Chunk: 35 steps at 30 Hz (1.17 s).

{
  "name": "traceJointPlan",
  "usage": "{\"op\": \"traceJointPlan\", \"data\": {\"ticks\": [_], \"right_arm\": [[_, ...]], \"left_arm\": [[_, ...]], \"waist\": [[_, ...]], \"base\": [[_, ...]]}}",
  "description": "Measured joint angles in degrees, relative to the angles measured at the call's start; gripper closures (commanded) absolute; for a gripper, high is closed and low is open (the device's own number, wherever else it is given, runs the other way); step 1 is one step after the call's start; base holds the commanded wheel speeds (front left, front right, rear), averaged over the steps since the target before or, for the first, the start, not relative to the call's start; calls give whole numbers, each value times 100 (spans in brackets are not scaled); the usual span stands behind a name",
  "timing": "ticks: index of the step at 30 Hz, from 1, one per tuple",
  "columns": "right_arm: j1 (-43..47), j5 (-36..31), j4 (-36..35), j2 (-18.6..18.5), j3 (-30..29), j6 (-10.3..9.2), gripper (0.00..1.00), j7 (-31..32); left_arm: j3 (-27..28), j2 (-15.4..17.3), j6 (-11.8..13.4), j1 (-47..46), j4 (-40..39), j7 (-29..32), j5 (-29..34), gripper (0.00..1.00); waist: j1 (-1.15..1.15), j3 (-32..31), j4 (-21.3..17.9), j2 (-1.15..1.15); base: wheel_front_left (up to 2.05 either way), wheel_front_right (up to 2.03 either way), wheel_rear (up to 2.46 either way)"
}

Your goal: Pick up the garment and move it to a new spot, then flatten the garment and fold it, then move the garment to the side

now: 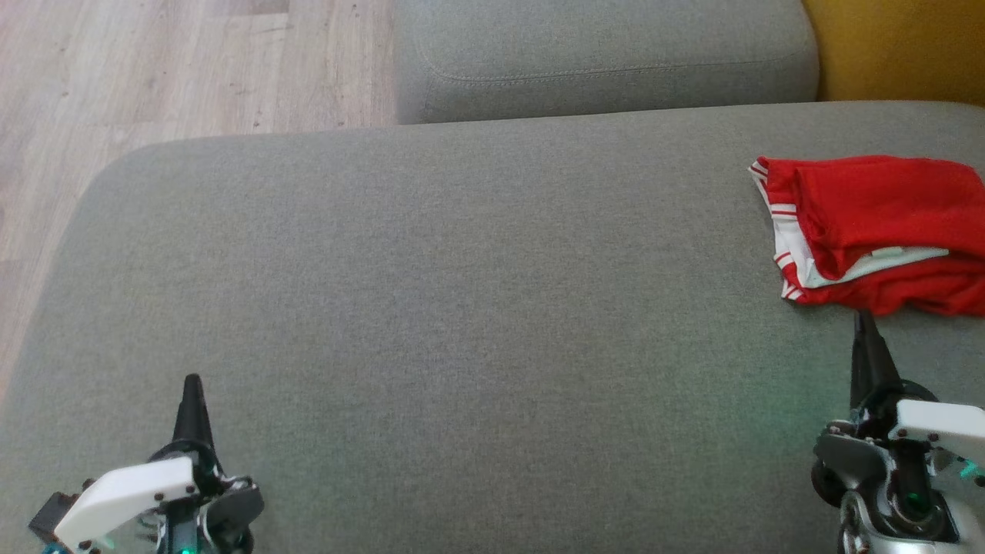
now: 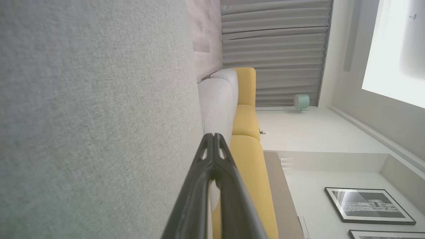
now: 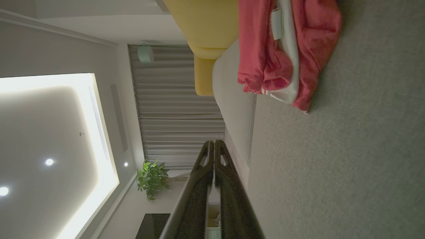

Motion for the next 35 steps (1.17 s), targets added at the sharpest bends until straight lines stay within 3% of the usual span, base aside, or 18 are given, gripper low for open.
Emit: {"op": "traceJointPlan", "data": {"ticks": [35], "right_arm": [[0,187,-24,8,-82,0,100,103]], "left_arm": [[15,0,-44,-3,3,49,-164,100]], "waist": [[0,-6,-1,0]], "base": [[0,0,0]]}}
